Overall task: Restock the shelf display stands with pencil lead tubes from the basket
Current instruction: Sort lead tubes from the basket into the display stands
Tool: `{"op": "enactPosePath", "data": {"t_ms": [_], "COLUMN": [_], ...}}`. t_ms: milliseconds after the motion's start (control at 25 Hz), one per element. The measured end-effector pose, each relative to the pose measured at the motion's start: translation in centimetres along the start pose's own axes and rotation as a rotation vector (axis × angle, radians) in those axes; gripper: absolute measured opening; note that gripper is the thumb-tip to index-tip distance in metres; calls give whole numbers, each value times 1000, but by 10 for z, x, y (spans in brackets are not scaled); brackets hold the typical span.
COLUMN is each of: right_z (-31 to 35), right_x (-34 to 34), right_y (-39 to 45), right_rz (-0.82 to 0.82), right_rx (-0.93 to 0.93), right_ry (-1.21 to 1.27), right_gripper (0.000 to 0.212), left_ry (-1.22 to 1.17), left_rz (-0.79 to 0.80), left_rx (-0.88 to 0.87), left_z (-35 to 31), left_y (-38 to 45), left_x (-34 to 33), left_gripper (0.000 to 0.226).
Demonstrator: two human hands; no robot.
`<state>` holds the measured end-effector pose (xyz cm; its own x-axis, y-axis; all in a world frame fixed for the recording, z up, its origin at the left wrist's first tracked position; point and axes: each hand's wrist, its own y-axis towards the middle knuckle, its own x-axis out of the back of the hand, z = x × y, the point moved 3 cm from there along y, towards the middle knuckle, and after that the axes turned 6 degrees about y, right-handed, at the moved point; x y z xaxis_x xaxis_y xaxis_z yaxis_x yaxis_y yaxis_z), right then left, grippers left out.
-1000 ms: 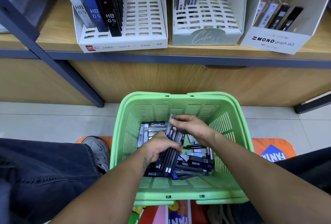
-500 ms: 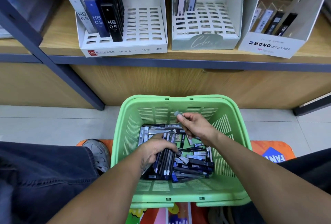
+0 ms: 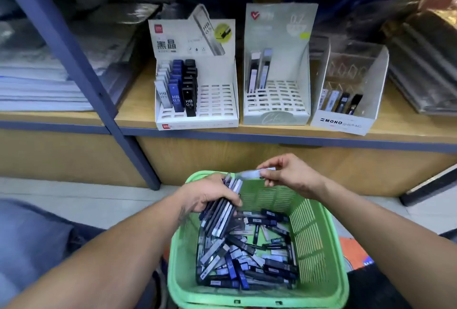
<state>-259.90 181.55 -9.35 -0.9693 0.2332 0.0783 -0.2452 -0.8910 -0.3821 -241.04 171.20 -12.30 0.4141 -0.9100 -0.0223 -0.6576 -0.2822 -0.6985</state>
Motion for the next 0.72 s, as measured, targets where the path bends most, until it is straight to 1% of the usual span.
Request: {"op": "enactPosePath", "data": {"t_ms": [80, 160, 280, 440, 600, 720], "right_z": [31, 56, 90, 109, 130, 157], "right_x": [-2, -7, -11, -23, -32, -22], "right_y": [-5, -10, -14, -16, -14, -13], "right_rz": [-23, -14, -81, -176, -218, -282], "right_rx": [77, 146, 256, 338, 403, 462], "right_ry": [30, 77, 143, 245, 203, 119], "right_gripper": [15, 17, 15, 12, 21, 22], "left_ry": [73, 102, 139, 148, 88, 53], "left_rz": [-76, -146, -177, -226, -292, -321], "left_rx": [-42, -87, -112, -224, -298, -309], "left_z": [-32, -57, -86, -119, -145, -164], "left_y": [-23, -47, -86, -125, -141, -140], "left_x": [18, 34, 51, 67, 76, 77], "left_gripper": [51, 46, 32, 33, 25, 24]}}
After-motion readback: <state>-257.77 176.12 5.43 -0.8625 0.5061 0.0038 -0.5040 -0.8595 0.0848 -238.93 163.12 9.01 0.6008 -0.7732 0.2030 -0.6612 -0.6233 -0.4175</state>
